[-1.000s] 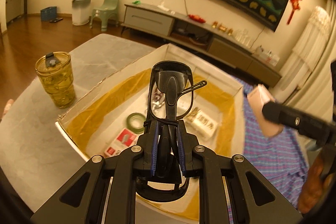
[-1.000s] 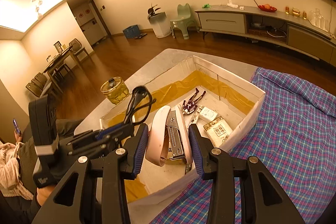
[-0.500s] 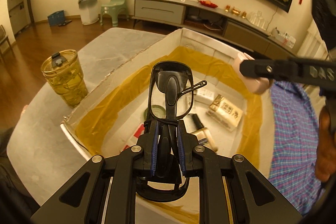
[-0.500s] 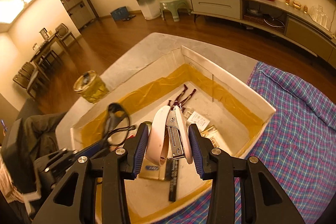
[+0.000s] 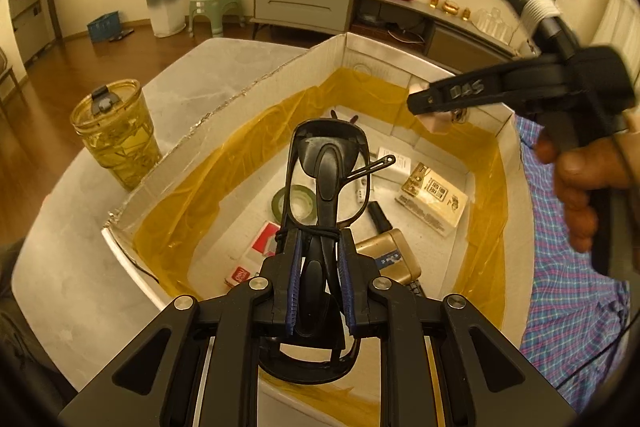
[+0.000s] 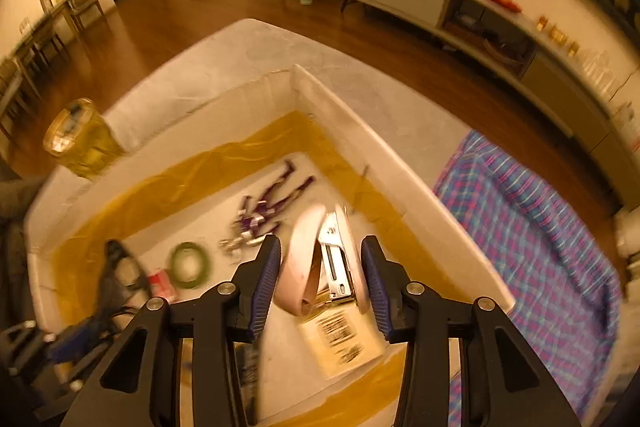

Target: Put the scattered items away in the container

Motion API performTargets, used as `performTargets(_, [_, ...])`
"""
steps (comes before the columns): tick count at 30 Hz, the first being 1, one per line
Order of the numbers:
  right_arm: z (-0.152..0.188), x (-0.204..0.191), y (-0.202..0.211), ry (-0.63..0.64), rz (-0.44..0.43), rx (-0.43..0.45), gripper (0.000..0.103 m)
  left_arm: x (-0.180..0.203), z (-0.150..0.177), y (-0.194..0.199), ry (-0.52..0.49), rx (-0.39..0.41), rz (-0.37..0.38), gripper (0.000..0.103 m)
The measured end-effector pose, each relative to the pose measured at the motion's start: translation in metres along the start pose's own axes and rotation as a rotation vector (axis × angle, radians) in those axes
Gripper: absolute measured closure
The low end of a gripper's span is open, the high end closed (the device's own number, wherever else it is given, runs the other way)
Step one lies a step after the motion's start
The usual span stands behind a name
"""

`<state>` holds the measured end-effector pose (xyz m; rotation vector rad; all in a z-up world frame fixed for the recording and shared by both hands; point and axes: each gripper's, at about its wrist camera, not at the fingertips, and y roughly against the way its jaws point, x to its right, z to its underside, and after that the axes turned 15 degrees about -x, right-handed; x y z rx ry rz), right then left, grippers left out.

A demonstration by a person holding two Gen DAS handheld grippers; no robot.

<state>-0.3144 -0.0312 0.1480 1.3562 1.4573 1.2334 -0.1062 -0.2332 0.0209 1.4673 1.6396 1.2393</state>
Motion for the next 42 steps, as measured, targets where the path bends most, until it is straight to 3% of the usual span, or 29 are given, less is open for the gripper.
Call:
performTargets(2, [0.0, -0.001, -0.002, 0.001, 0.048, 0.009, 0.045, -0.002, 0.0, 0.003, 0.013, 0.014, 0.01, 0.057])
performTargets(3, [0.0, -0.002, -0.002, 0.001, 0.055, 0.014, 0.041, -0.002, 0.0, 0.004, 0.015, 0.02, 0.006, 0.056])
performTargets(14, [0.017, -0.005, 0.011, -0.014, -0.006, 0.001, 0.034, -0.006, 0.01, 0.011, 0.032, 0.051, 0.01, 0.056])
performTargets(21, [0.046, -0.031, 0.031, 0.078, -0.045, -0.027, 0.031, -0.004, 0.014, 0.016, 0.025, 0.08, 0.005, 0.055])
performTargets(25, [0.069, -0.048, 0.049, 0.162, -0.019, -0.018, 0.025, 0.0, 0.02, 0.021, 0.011, 0.118, -0.012, 0.051])
performTargets(30, [0.095, -0.057, 0.065, 0.229, 0.029, -0.01, 0.025, 0.002, 0.034, 0.028, 0.015, 0.156, 0.034, 0.048])
performTargets(37, [0.13, -0.056, 0.077, 0.281, -0.02, -0.038, 0.025, 0.005, 0.043, 0.035, 0.016, 0.194, 0.076, 0.047])
performTargets(42, [0.148, -0.057, 0.077, 0.313, -0.003, -0.065, 0.025, 0.009, 0.044, 0.034, 0.004, 0.188, 0.078, 0.047])
